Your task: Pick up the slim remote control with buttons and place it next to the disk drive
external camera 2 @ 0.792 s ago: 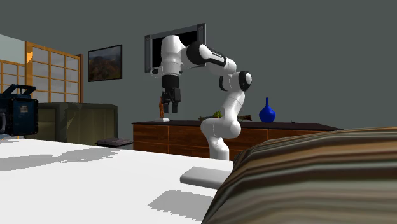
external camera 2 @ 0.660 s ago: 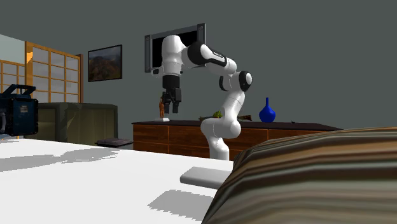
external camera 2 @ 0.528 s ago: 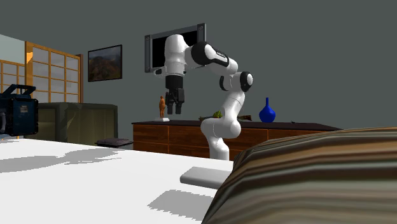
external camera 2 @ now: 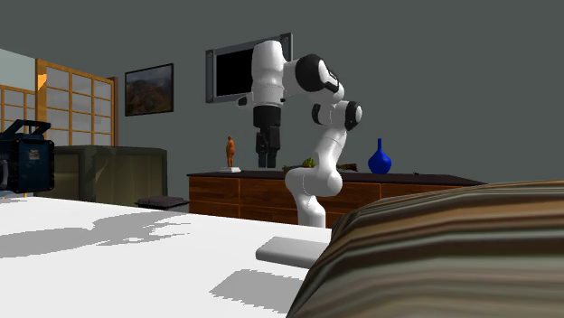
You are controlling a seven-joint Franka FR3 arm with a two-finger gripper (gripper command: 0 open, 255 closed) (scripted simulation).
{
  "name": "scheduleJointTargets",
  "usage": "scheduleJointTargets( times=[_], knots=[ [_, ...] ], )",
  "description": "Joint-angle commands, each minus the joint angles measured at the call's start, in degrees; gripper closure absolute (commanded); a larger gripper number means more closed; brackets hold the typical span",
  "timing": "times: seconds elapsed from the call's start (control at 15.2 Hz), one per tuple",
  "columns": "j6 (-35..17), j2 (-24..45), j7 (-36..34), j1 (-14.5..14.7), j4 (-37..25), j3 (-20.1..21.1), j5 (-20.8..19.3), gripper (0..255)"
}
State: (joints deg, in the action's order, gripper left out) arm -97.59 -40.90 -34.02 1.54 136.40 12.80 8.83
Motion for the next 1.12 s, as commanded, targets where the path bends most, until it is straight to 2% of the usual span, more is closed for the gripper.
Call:
scheduleJointTargets(
  times=[0.0,0.33,0.59,0.86,1.06],
  knots=[
    [-0.61,0.99,-5.86,0.16,-0.64,3.43,1.89,0],
    [-3.29,7.44,-19.09,-0.93,-5.19,11.44,4.48,0],
    [-5.48,14.39,-30.00,-2.75,-10.52,17.96,4.56,0],
    [-7.36,23.09,-41.71,-5.07,-17.28,24.60,2.03,0],
    [-8.26,31.08,-51.39,-6.57,-23.32,29.49,-2.18,0]
  ],
)
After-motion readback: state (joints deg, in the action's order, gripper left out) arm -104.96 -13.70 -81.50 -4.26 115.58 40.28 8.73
